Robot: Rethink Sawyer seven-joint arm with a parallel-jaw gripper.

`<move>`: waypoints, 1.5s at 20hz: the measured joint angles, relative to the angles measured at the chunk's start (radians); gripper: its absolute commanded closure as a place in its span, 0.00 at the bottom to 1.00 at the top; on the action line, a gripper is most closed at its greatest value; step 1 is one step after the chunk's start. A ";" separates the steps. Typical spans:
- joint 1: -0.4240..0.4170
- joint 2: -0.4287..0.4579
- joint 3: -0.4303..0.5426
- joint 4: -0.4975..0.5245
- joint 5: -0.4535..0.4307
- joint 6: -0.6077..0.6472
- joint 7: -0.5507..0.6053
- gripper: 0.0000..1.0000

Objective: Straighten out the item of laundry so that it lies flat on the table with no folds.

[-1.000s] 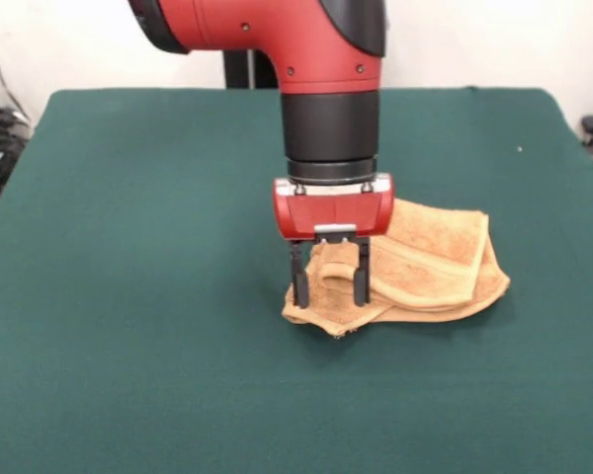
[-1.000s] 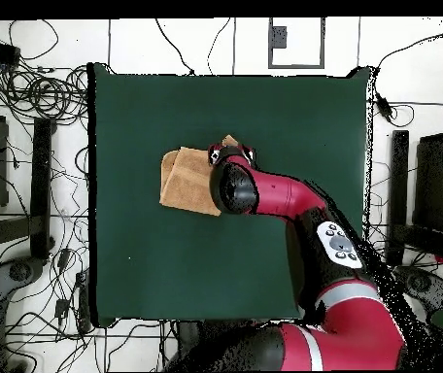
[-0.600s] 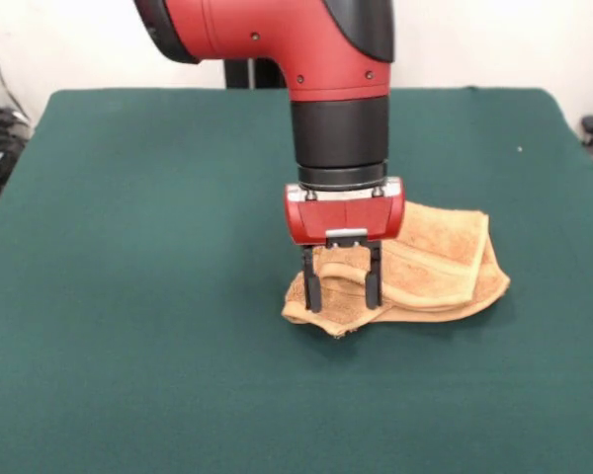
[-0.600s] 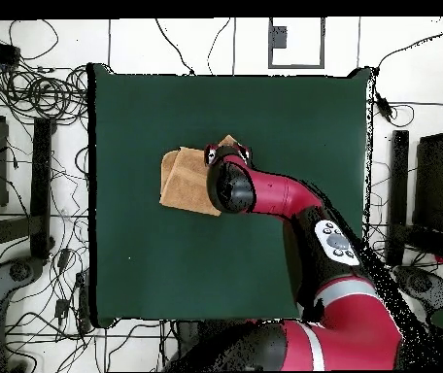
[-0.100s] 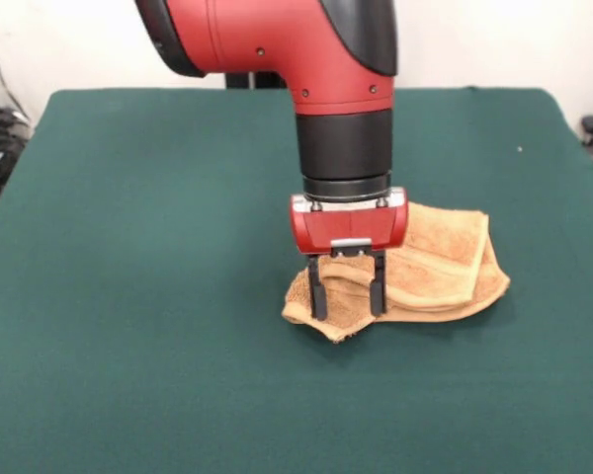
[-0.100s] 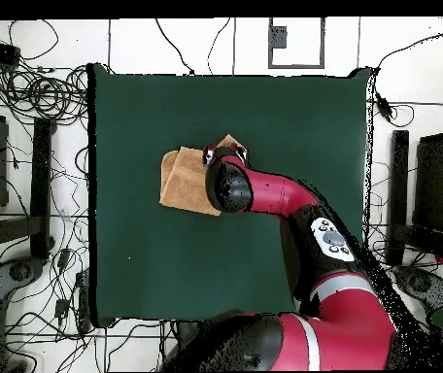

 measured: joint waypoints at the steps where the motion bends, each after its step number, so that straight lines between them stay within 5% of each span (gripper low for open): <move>1: 0.004 0.003 0.000 -0.003 0.000 0.000 0.000 0.00; 22: 0.044 0.007 -0.003 -0.038 0.000 0.000 0.000 0.00; 30: 0.102 0.009 -0.081 -0.061 0.012 0.000 0.000 0.00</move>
